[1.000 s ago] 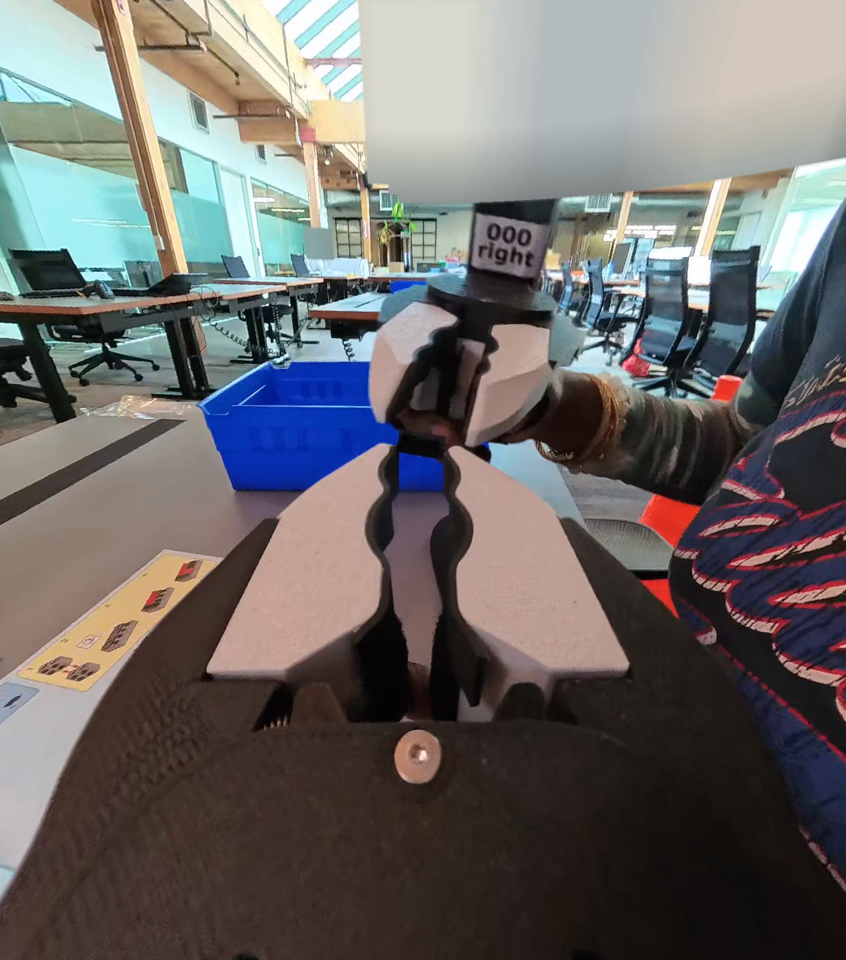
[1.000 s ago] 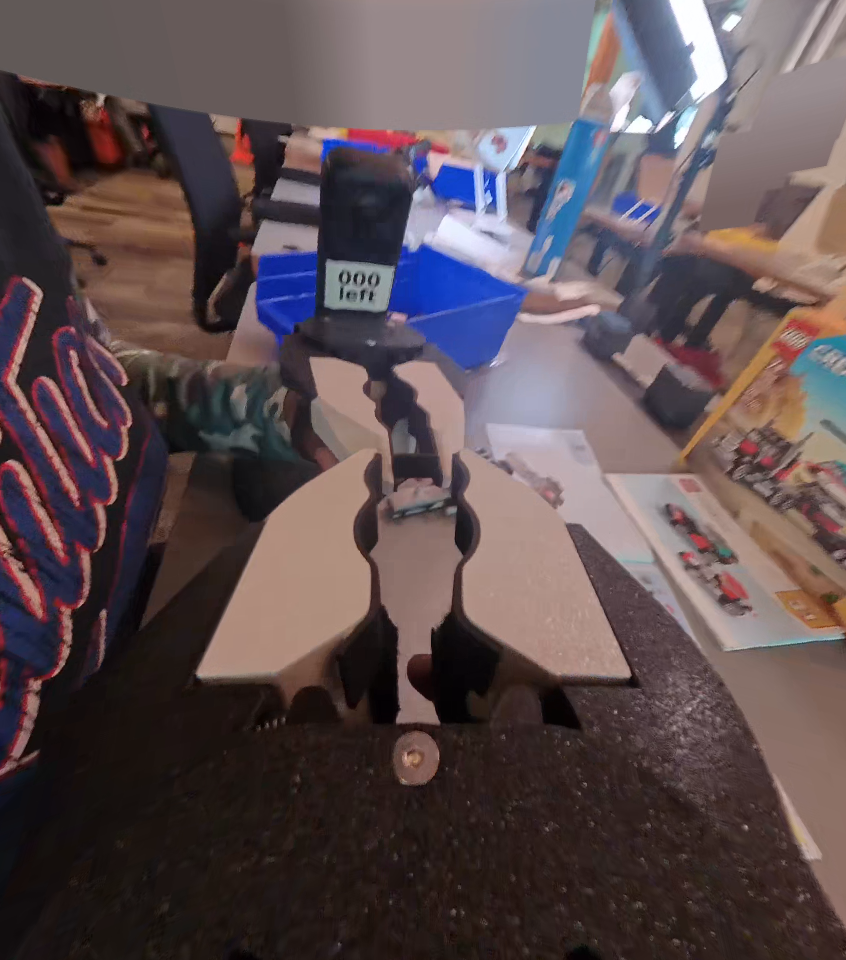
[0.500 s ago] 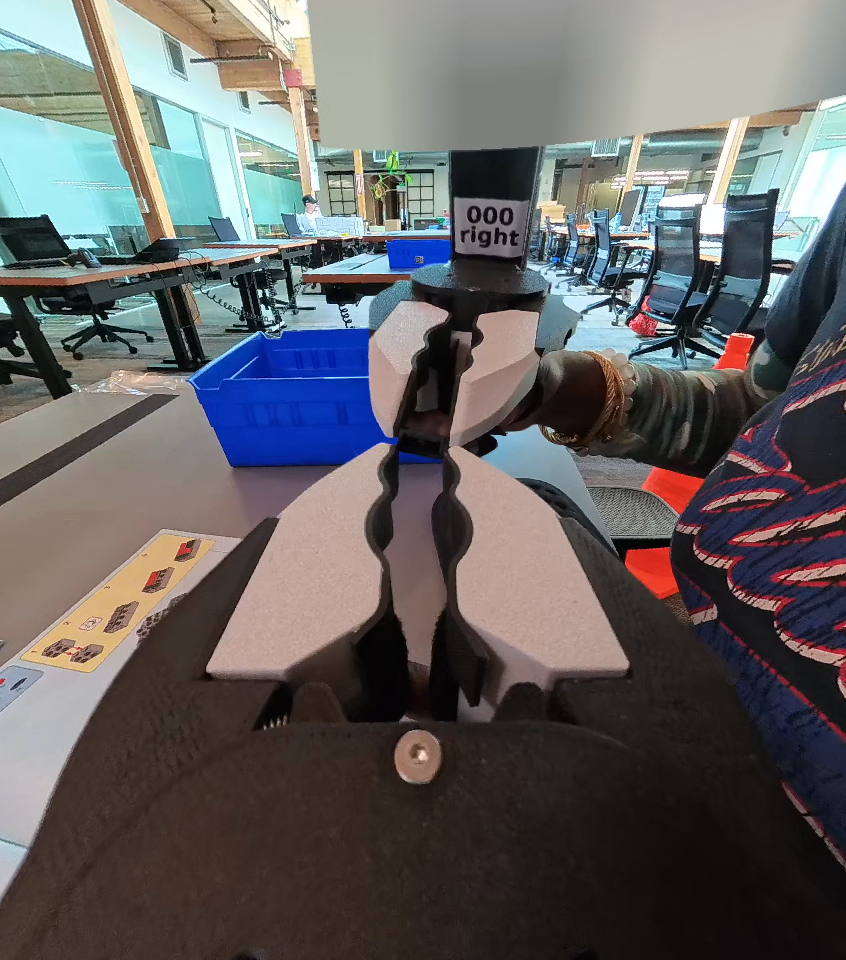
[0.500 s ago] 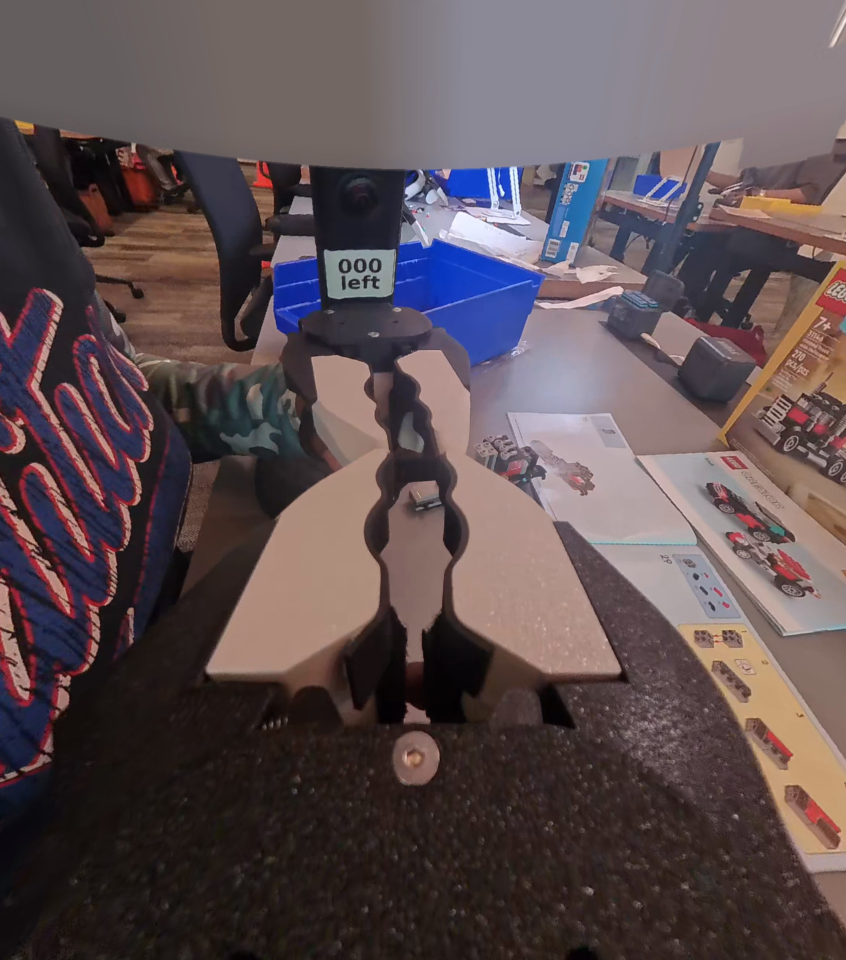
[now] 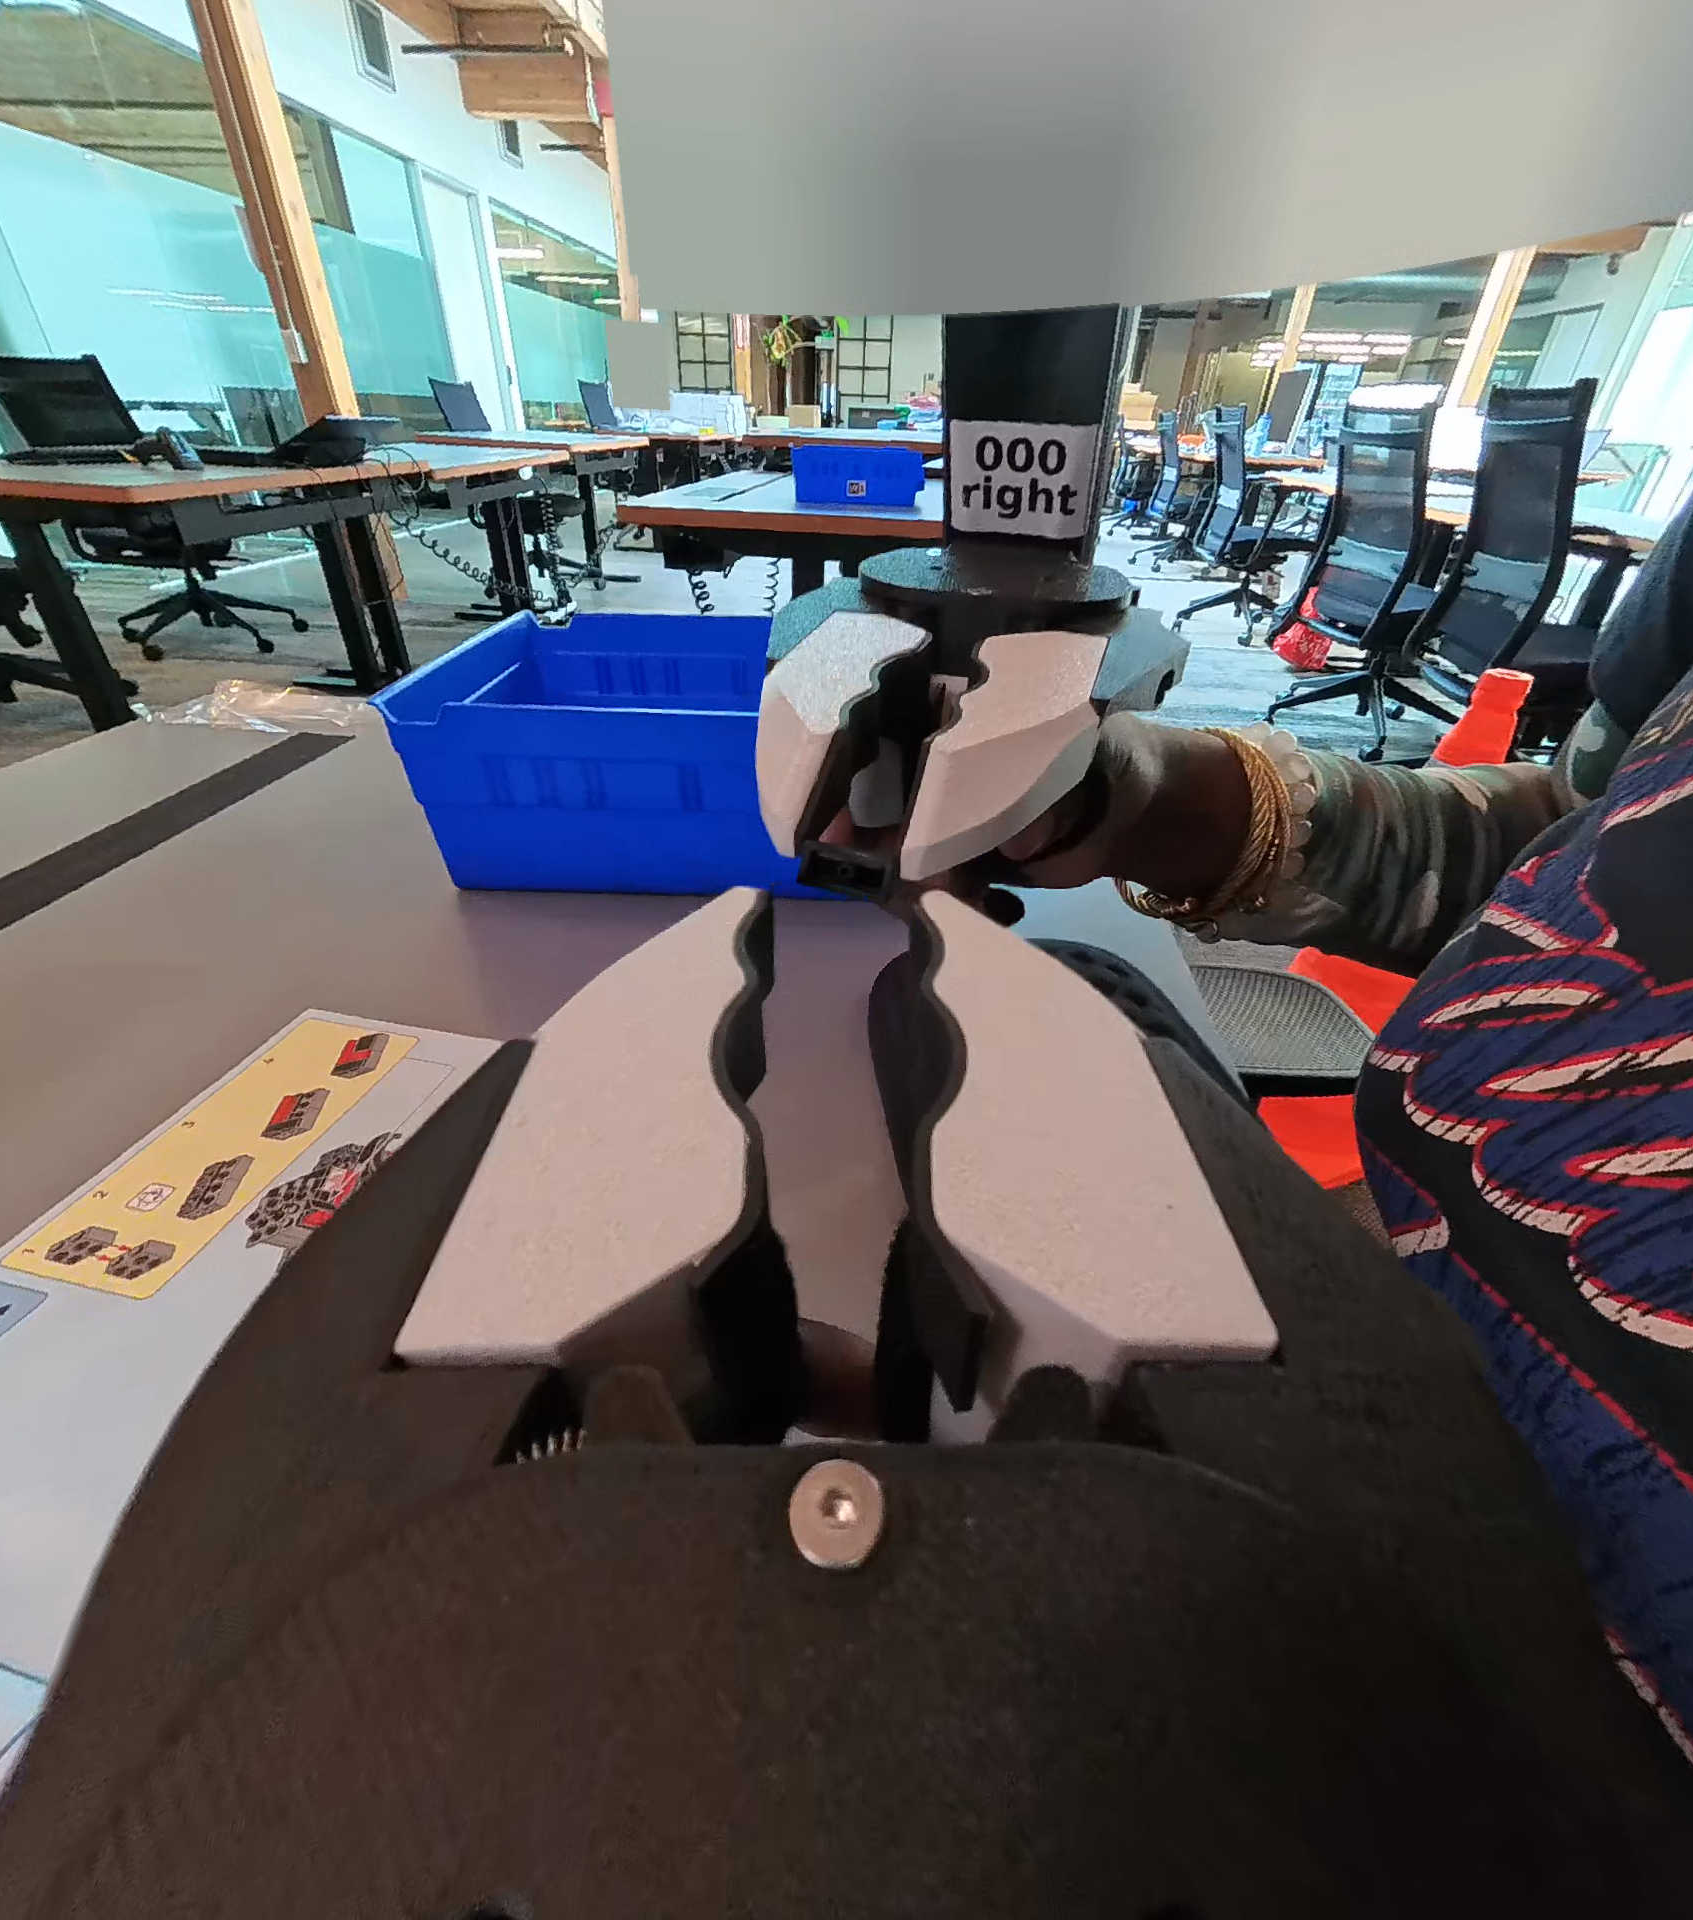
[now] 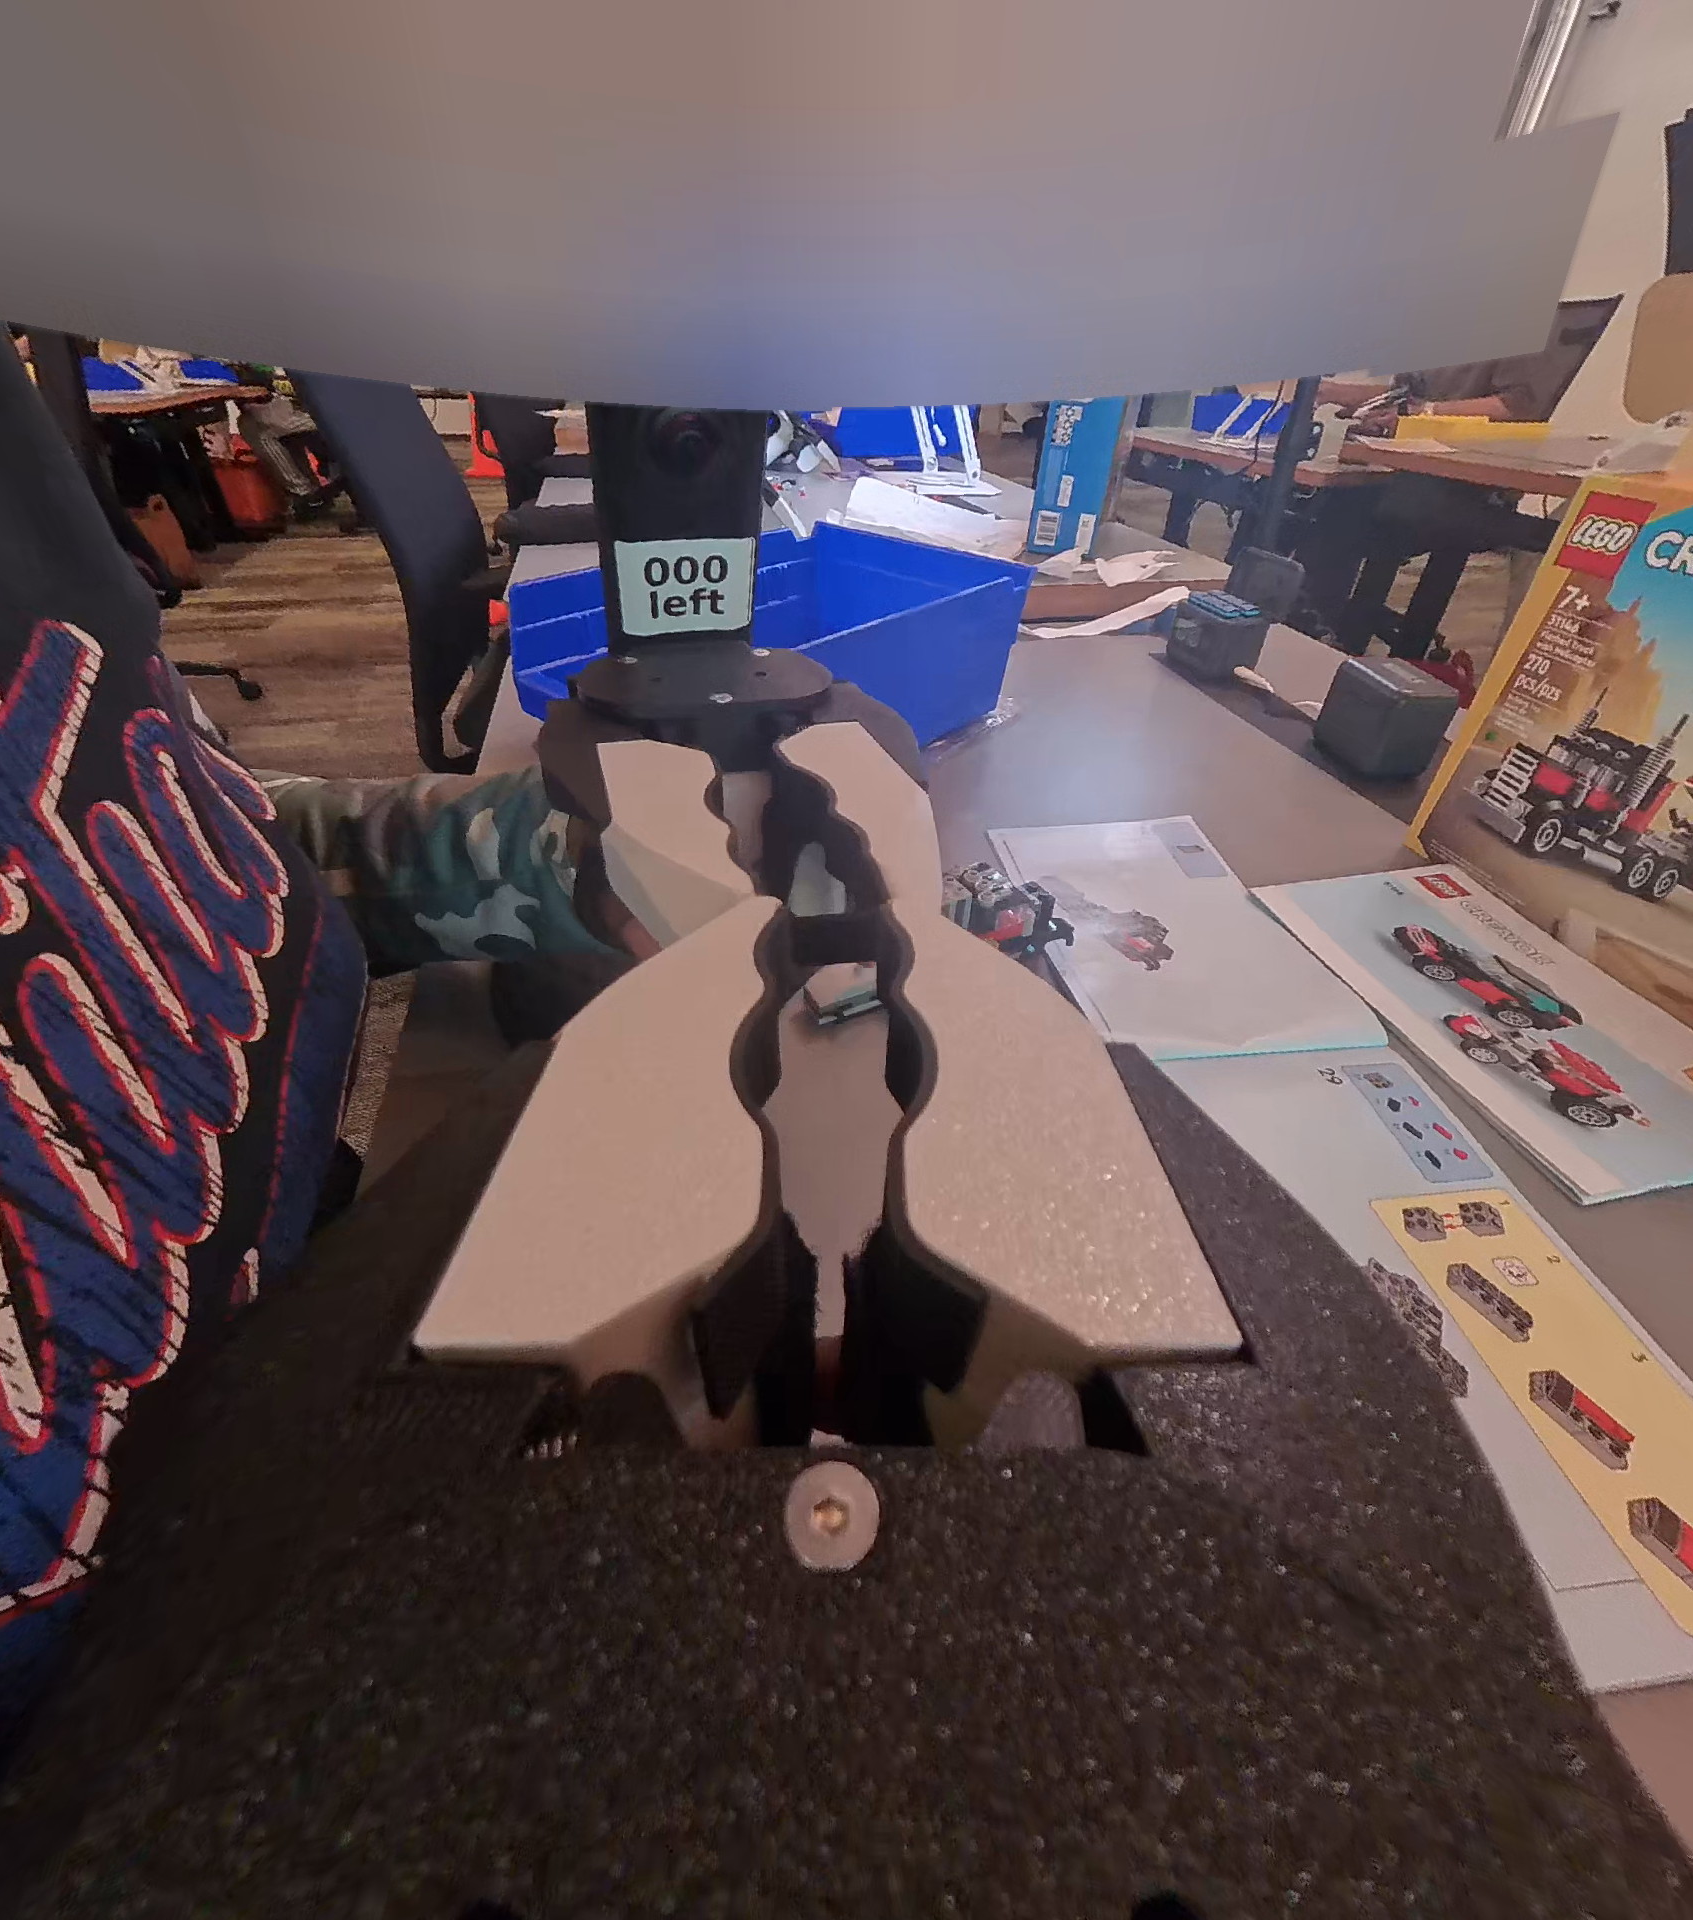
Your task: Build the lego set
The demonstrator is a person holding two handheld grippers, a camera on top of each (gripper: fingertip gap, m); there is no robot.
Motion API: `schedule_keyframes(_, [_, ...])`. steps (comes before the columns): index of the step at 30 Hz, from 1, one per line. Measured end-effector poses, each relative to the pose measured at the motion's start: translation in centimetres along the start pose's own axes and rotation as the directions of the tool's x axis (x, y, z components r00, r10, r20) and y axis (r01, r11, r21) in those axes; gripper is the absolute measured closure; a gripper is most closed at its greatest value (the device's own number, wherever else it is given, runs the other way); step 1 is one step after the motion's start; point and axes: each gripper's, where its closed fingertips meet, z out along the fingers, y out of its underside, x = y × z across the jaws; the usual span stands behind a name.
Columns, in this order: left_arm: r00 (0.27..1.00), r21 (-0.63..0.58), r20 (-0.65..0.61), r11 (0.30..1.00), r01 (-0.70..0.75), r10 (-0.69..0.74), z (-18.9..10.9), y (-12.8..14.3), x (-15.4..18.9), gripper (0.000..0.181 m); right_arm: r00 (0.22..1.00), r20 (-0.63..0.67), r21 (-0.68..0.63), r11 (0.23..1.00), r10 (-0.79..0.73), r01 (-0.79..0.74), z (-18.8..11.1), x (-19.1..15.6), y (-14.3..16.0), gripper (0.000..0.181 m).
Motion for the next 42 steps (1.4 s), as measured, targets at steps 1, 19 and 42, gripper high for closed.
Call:
schedule_keyframes(1, [1.0, -0.011, 0.008, 1.0, -0.001, 0.001, 0.0, 0.2, -0.1, 0.156, 1.0, -0.004, -0.004, 1.0, 0.0, 0.0, 0.0, 0.1, 0.1, 0.166])
schedule_keyframes(19, [0.97, -0.515, 0.237, 0.84, 0.172, -0.054, -0.7, 10.1, -4.7, 0.138, 0.983, -0.17, -0.358, 0.925, 0.072, -0.13, -1.4, 5.1, 8.8, 0.166])
schedule_keyframes(42, [0.974, -0.655, 0.223, 0.731, 0.189, -0.053, 0.5, 13.9, -4.7, 0.147, 0.976, -0.185, -0.554, 0.808, 0.114, -0.199, 0.8, 5.9, 13.8, 0.166])
